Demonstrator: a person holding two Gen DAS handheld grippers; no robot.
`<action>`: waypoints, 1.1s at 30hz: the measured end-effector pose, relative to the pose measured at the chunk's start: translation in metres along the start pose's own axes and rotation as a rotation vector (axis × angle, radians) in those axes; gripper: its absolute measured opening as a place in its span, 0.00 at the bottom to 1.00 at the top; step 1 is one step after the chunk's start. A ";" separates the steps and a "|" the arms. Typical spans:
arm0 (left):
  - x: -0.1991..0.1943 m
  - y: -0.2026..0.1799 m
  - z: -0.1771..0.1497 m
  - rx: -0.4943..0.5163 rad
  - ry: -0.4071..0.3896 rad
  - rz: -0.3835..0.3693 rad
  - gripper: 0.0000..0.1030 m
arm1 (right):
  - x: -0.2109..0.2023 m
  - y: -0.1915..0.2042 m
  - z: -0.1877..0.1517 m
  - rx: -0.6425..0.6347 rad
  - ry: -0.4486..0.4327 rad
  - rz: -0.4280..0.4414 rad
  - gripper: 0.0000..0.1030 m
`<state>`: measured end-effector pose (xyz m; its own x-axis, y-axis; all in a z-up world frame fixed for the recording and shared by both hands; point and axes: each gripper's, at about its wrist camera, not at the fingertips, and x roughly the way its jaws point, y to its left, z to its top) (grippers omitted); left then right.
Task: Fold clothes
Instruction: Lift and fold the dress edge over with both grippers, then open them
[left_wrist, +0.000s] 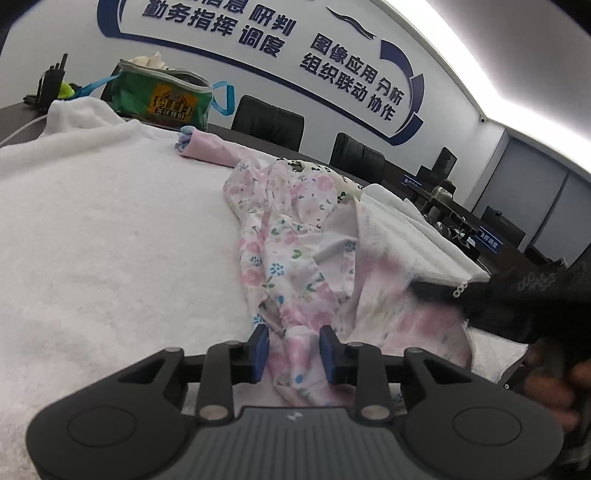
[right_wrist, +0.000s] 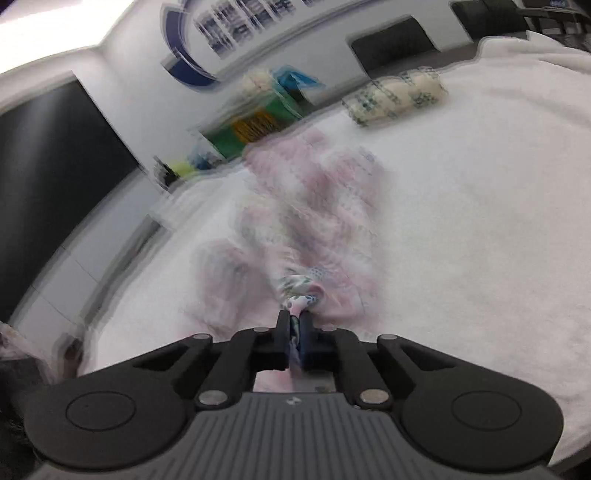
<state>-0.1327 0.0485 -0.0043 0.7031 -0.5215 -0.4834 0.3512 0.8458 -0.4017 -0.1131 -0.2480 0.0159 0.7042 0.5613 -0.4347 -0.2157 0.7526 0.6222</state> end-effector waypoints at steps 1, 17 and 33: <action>0.000 0.000 0.000 -0.002 0.000 -0.003 0.26 | -0.003 0.000 0.002 0.028 -0.013 0.050 0.04; -0.029 0.014 0.011 0.096 -0.055 -0.064 0.43 | -0.027 -0.031 -0.006 -0.065 -0.104 -0.002 0.40; -0.016 -0.021 -0.005 0.498 0.041 -0.206 0.54 | -0.017 0.041 -0.051 -1.132 0.264 0.089 0.38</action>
<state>-0.1546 0.0385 0.0083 0.5675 -0.6776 -0.4678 0.7369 0.6714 -0.0786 -0.1683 -0.2095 0.0161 0.5222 0.5813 -0.6240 -0.8314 0.5098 -0.2209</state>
